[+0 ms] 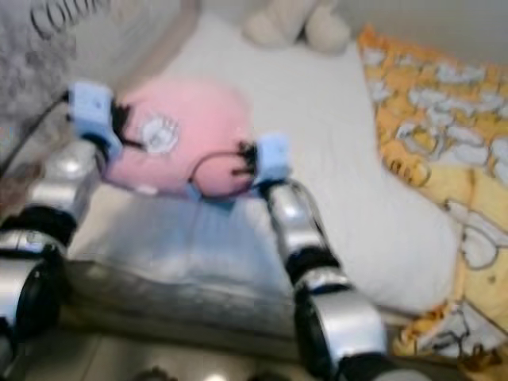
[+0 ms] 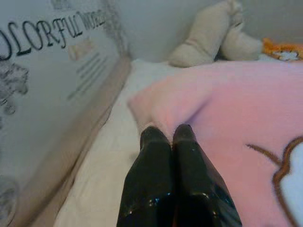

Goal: Clean up the room

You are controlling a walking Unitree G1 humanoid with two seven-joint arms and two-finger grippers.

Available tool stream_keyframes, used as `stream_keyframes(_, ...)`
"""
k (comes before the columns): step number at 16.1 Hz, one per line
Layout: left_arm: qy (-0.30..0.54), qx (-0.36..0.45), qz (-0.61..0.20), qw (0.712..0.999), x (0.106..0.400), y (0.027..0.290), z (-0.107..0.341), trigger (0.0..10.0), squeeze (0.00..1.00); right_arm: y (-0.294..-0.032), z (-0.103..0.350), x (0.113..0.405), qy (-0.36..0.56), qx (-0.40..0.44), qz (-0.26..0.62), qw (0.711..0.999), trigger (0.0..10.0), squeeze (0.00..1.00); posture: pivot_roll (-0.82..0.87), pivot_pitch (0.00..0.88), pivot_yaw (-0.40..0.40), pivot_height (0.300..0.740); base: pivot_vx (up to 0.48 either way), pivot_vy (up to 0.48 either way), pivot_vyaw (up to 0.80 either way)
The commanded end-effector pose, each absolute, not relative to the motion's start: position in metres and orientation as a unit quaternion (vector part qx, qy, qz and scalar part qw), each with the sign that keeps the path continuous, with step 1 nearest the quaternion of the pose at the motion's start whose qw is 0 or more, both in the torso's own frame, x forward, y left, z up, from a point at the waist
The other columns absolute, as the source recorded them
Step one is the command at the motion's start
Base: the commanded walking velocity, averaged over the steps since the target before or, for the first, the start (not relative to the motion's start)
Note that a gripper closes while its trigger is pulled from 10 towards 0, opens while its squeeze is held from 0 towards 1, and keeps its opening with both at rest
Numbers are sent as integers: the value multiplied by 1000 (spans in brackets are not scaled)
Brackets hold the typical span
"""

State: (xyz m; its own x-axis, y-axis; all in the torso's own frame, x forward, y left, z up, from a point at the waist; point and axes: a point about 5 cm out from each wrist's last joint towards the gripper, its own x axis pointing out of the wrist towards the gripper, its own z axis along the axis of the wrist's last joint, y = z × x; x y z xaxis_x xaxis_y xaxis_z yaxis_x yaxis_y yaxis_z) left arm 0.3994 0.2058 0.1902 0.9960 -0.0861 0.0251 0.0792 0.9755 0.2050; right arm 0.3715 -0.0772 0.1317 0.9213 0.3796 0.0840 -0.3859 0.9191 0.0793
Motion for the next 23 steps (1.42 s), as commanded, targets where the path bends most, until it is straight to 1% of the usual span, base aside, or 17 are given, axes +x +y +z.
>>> stream_keyframes(1,-49,106,-20,993,402,218,211,0,0,-70,140,373,-50,53,203,976,0,0,44,13,-58,740,416,0,0)
stream_keyframes(3,-48,116,-20,992,403,219,213,0,0,-70,140,372,-49,52,205,976,0,0,44,0,-60,740,416,0,0)
stream_keyframes(10,-46,139,-35,989,407,215,221,0,0,-73,139,373,-50,51,199,977,0,0,32,0,-46,740,417,0,0)
stream_keyframes(11,-46,138,-35,989,407,215,221,0,0,-73,139,373,-50,51,198,978,0,0,30,0,-46,740,379,296,0)
stream_keyframes(15,-43,126,-35,990,406,215,218,0,0,-76,138,373,-48,49,195,978,0,0,20,12,-50,740,0,480,0)
stream_keyframes(23,-35,129,-37,990,406,215,216,0,0,-76,136,372,-44,47,197,978,0,0,17,30,-56,740,0,480,0)
